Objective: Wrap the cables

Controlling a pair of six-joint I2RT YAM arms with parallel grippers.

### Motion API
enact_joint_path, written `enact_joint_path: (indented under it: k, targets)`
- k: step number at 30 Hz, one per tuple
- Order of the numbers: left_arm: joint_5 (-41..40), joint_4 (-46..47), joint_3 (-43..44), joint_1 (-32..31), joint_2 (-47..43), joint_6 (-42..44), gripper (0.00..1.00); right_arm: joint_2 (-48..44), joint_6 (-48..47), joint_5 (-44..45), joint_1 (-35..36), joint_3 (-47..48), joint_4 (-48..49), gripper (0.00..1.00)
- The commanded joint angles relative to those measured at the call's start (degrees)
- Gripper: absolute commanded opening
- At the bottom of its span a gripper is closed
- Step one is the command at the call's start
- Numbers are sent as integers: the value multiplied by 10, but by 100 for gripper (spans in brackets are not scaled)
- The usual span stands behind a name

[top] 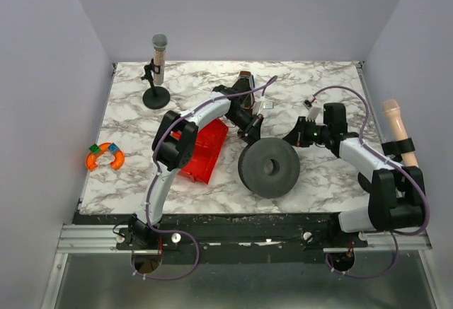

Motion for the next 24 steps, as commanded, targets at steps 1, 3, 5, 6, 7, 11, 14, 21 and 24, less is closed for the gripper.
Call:
enact_joint_path:
  k: [1,3,5,6,7,11,14,21,24]
  targets:
    - [-75,-12,74,-2,31,63,10,60,-45,-61,10,46,-79,1]
    - [-109,0,90,-2,39,56,20,83,-62,-67,10,67,-87,1]
    - [-156,16,94,-2,37,55,28,102,-76,-76,10,82,-95,1]
    - [-179,28,93,-2,34,56,31,112,-83,-81,10,87,-101,1]
    - [-195,41,87,-2,31,56,34,121,-91,-85,10,93,-104,1]
    - [-242,65,79,-2,27,64,45,148,-110,-100,11,102,-109,1]
    - [-251,78,80,-2,24,70,51,161,-117,-109,11,111,-111,1]
    - [-307,114,83,-3,15,76,61,195,-129,-130,15,146,-122,1]
    - [-344,139,78,-3,13,81,62,208,-136,-141,17,153,-128,1]
